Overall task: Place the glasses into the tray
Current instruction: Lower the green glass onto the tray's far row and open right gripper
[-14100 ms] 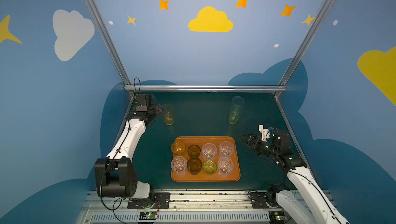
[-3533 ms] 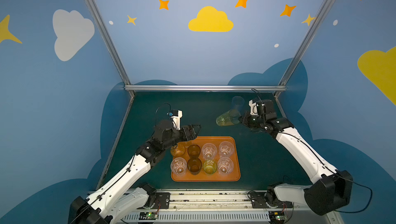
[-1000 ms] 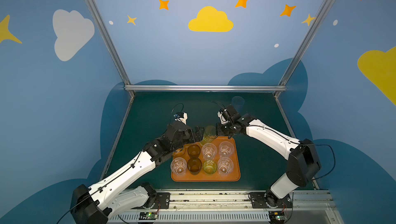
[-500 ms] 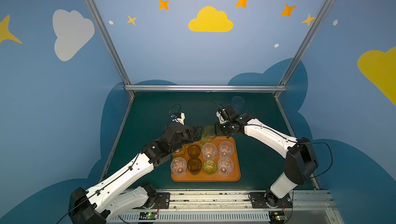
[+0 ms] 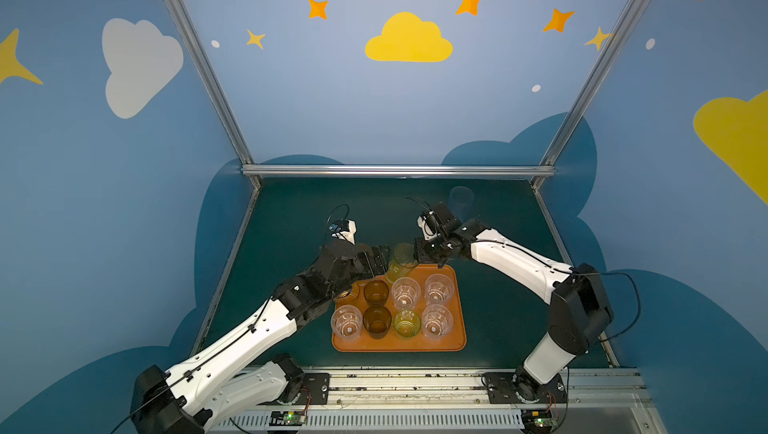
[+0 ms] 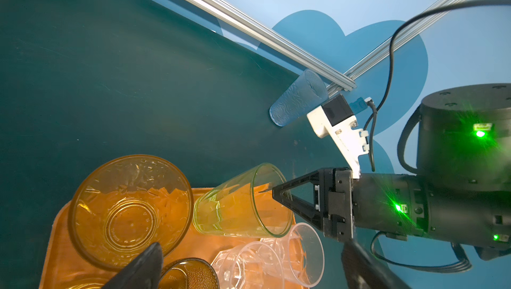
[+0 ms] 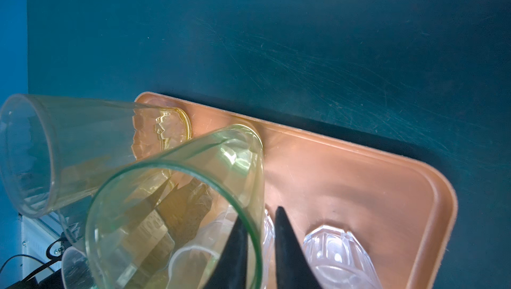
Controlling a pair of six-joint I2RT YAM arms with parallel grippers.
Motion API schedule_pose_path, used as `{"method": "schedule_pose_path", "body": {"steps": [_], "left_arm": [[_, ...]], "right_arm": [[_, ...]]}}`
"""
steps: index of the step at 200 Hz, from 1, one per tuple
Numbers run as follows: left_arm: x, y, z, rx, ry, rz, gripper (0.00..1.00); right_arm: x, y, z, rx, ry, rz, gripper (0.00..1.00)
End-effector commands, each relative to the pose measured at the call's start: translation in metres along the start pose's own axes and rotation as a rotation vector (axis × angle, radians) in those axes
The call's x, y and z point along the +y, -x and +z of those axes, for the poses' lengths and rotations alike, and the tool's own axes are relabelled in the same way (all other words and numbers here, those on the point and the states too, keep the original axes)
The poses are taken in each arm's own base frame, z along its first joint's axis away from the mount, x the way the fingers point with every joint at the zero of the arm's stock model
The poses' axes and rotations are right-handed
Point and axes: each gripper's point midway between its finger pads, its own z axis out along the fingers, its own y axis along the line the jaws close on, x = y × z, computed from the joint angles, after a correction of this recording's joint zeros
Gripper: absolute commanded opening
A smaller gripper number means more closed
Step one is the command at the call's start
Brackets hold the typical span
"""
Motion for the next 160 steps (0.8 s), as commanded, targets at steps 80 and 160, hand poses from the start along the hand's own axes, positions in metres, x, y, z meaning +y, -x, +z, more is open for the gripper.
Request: {"method": "schedule_pose_path", "body": {"steps": [80,160], "left_arm": [[0.006,0.004,-0.003,-0.028,0.017,0.000,1.00],[0.013,0.008,-0.010,-0.071,0.032,-0.025,1.00]], "right_arm": [[0.022,0.004,-0.007,0.009,0.066,-0.029,0.29],[0.032,0.012,-0.027,-0.037,0.111,-0.023,0.52]]}}
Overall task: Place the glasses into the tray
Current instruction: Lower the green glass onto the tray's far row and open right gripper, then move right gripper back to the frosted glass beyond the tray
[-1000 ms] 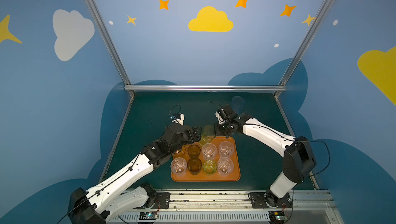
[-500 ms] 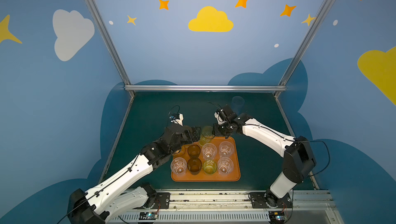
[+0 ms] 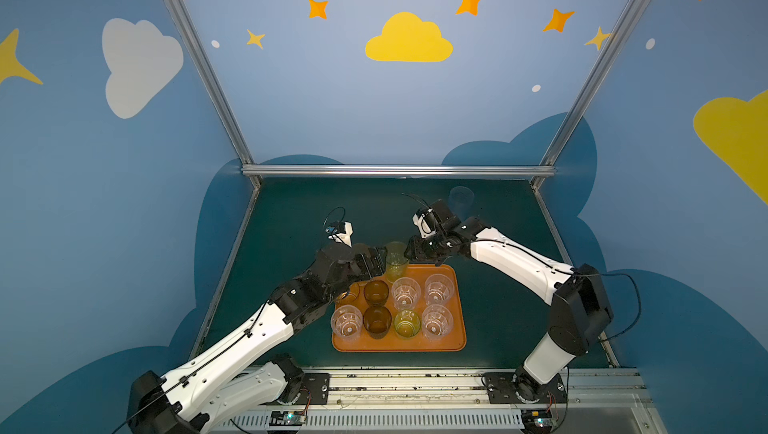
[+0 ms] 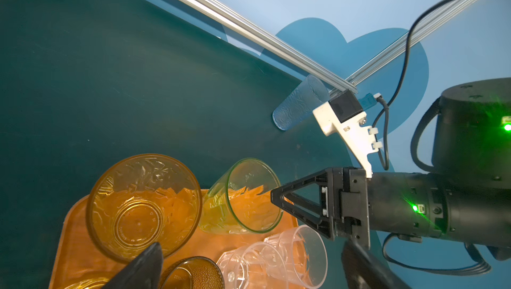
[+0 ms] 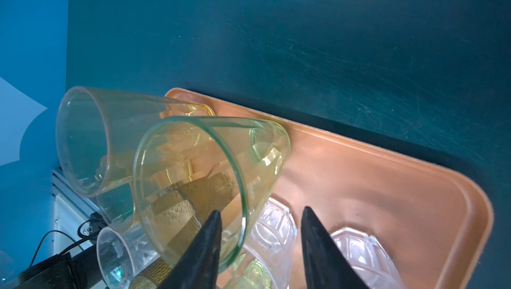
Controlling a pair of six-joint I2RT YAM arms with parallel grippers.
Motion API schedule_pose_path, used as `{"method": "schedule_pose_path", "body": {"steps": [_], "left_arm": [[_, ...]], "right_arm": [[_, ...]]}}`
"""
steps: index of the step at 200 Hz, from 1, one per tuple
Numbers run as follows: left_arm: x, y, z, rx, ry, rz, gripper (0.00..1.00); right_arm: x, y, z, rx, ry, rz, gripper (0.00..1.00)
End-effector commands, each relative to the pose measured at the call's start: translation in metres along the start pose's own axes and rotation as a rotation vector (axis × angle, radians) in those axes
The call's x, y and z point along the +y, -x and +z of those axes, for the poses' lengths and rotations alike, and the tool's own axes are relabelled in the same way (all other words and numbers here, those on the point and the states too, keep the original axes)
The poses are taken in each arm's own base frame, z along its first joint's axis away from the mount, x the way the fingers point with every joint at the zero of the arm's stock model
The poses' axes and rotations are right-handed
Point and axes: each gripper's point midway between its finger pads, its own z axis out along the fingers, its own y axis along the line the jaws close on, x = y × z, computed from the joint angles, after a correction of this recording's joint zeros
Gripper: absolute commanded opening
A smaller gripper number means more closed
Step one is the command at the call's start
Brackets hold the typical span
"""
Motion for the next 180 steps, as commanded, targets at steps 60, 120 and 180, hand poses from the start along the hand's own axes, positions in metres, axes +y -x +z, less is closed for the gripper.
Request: {"method": "schedule_pose_path", "body": {"steps": [60,120,180], "left_arm": [[0.005,0.011,-0.006,-0.061,0.017,-0.016,1.00],[0.006,0.029,-0.018,-0.137,0.013,0.015,1.00],[-0.007,0.046,-0.023,-0.205,-0.068,0.075,1.00]], "right_arm": [[0.009,0.016,-0.041,-0.100,0.015,0.001,0.74],[-0.006,0.030,-0.101,-0.198,0.046,0.048,0.85],[-0.059,0.036,-0.163,-0.361,0.021,0.172,0.85]]}}
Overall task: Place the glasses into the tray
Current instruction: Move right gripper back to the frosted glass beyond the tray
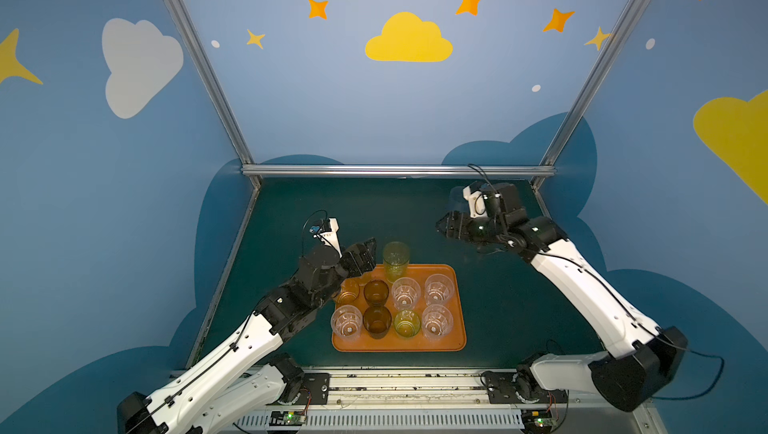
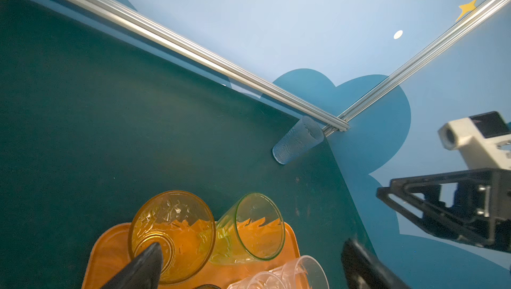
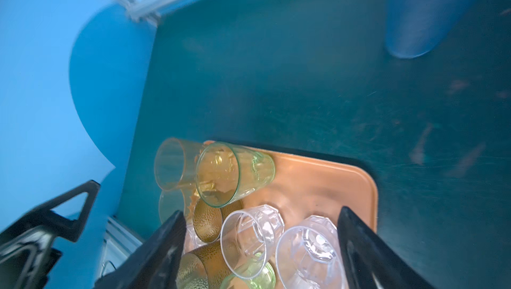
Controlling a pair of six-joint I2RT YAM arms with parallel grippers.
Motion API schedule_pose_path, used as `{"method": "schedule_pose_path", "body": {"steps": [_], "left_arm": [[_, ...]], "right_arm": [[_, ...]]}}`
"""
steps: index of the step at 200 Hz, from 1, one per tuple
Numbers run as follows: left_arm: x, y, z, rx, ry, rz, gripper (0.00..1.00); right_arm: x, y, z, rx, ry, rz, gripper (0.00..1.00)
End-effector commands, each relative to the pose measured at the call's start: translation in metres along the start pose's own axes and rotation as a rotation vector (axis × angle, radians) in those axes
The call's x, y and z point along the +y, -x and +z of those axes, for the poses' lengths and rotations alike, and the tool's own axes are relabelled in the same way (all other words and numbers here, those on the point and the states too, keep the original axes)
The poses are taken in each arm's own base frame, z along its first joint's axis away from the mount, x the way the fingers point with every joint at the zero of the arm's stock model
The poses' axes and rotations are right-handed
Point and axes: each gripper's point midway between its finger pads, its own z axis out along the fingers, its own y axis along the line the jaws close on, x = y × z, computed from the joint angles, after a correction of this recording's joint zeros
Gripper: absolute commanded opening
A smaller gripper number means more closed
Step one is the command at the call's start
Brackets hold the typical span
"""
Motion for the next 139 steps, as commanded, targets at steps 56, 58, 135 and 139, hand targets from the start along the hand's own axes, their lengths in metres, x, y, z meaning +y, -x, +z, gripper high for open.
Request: {"method": "schedule_pose_path", "body": {"steps": [56,58,135,139], "left_arm": [[-0.049,0.000,0.021,0.047,-0.220,0.071,1.00],[-0.050,-0.001,0.022,0.052,-0.222,0.072,1.00],[-0.067,-0.012,0.051,0.104,-0.280,0.045,1.00],[-0.067,-0.012,0.052,0.103,-0.278,0.042,1.00]], "right_arm": [[-0.060,0.017,-0.021,-0.053,-0.070,0.147,0.85],[-0.061,0.018,-0.020,-0.053,-0.068,0.151,0.85],[-0.103,0.051,0.012,-0.069,-0.072,0.283,0.84],[-0.104,0.054,0.014,-0.074,-0.075,0.284,0.84]]}}
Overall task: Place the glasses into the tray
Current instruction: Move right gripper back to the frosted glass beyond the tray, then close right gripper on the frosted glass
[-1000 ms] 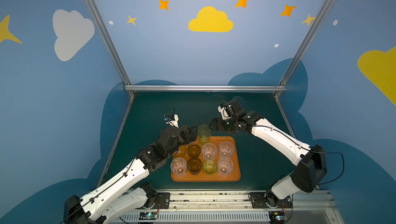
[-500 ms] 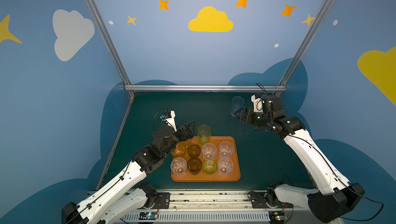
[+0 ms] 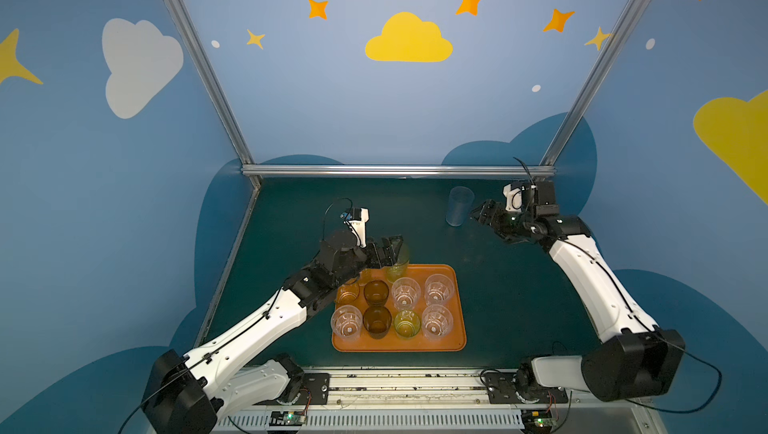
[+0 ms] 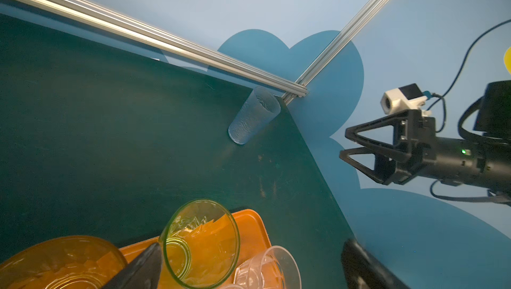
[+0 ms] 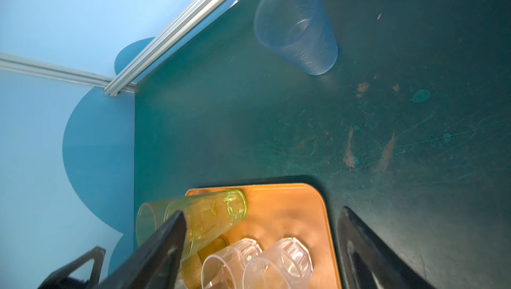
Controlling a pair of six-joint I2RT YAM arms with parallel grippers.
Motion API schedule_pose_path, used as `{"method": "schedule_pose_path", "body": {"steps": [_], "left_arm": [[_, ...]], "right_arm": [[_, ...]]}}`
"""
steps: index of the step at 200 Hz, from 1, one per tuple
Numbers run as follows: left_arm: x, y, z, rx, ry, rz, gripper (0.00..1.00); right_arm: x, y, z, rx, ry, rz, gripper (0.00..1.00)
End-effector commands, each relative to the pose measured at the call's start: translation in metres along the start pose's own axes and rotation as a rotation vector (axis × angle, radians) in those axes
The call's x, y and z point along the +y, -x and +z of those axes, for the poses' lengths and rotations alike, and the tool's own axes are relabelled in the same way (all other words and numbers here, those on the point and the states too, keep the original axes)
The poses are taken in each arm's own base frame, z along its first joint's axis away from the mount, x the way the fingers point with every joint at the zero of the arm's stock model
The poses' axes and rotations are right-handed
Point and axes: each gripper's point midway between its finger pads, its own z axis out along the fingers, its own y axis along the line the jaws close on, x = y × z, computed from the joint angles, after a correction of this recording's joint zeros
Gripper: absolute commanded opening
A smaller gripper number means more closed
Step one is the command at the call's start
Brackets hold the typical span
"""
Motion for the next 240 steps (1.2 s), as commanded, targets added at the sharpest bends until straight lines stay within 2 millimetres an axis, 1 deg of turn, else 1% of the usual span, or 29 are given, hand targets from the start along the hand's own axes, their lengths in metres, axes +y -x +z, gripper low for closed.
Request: {"method": "schedule_pose_path", "body": {"steps": [1,31,70,79,93,108,121,137,153,169,181,206,240], "left_arm": [[-0.014,0.015,0.003,-0.045,-0.058,-0.010,1.00],[-0.012,0.016,0.012,-0.040,-0.038,-0.006,1.00],[-0.009,0.016,0.022,-0.041,-0.019,0.005,1.00],[-0.009,0.017,0.023,-0.043,-0.018,0.010,1.00],[-0.003,0.020,0.026,-0.052,0.018,0.001,1.00],[-0.002,0.021,0.028,-0.059,0.023,0.012,1.00],[-0.001,0.022,0.028,-0.066,0.024,0.017,1.00],[-0.002,0.023,0.027,-0.072,0.016,0.027,1.00],[-0.002,0.022,0.027,-0.071,0.014,0.033,1.00],[-0.002,0.023,0.026,-0.076,0.010,0.038,1.00],[-0.002,0.022,0.025,-0.078,0.005,0.047,1.00],[-0.004,0.023,0.024,-0.097,-0.019,0.065,1.00],[-0.007,0.026,0.018,-0.128,-0.047,0.078,1.00]], "right_arm": [[0.003,0.016,0.007,-0.026,0.024,0.013,0.84],[-0.001,0.036,0.021,-0.046,0.007,0.009,0.82],[-0.010,0.060,0.049,-0.044,-0.037,0.015,0.80],[-0.011,0.065,0.055,-0.044,-0.045,0.018,0.76],[-0.015,0.074,0.065,-0.051,-0.060,0.023,0.69],[-0.015,0.082,0.076,-0.046,-0.055,0.021,0.59],[-0.016,0.089,0.084,-0.047,-0.059,0.019,0.48],[-0.022,0.096,0.097,-0.040,-0.078,0.021,0.47],[-0.026,0.100,0.108,-0.029,-0.094,0.023,0.41],[-0.031,0.103,0.116,-0.025,-0.109,0.030,0.40],[-0.035,0.105,0.122,-0.024,-0.121,0.033,0.35],[-0.043,0.106,0.131,-0.020,-0.153,0.039,0.34],[-0.054,0.106,0.136,-0.010,-0.199,0.048,0.31]]}}
